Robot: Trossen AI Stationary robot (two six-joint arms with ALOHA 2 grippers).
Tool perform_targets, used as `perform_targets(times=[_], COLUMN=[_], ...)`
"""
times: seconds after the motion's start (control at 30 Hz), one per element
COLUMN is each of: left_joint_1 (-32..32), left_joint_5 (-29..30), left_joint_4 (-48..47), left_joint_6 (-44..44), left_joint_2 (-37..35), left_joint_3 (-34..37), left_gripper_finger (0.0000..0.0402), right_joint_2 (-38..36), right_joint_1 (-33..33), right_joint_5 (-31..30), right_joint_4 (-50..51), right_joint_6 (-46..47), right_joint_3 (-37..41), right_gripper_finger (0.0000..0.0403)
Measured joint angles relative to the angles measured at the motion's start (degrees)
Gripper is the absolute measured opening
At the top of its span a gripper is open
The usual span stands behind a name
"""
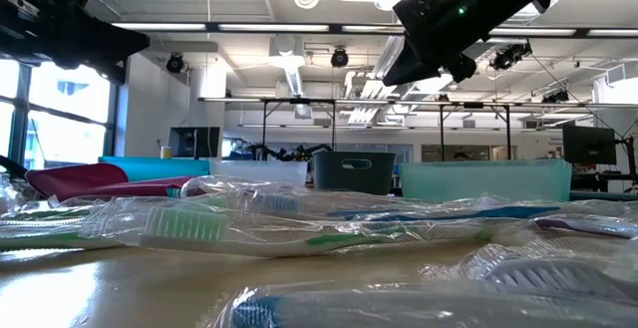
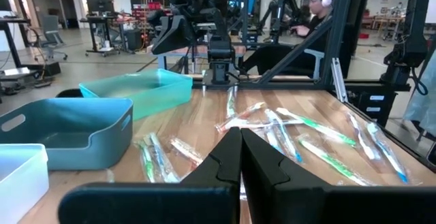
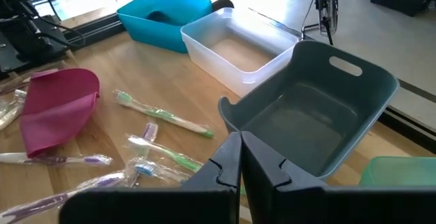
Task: Pick & Place Toothbrushes
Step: Put the green toothbrush into the dark blue bin
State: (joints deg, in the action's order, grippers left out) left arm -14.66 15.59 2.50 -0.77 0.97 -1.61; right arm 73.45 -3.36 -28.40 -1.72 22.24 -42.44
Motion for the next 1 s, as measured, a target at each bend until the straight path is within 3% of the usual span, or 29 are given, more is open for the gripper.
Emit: perform_targets(times=[0.5,1.0], left_joint_1=[0.0,0.0], left_joint_5=[0.11,5.4], left_joint_4=[0.37,0.88], left_joint_6=[-6.66,-7.2], left_joint_2=[0.0,0.0], left_joint_3=[-0.04,-0.09], left_gripper_finger=[0.0,0.0], right_joint_2=[0.0,0.0], right_joint_1=[0.0,0.0], right_joint_5=[0.0,0.0], right_joint_4=[-0.02,-0.11], right_joint_6=[0.0,0.0], right_joint_3=[0.0,0.0], right_gripper_finger=[0.0003,0.0003])
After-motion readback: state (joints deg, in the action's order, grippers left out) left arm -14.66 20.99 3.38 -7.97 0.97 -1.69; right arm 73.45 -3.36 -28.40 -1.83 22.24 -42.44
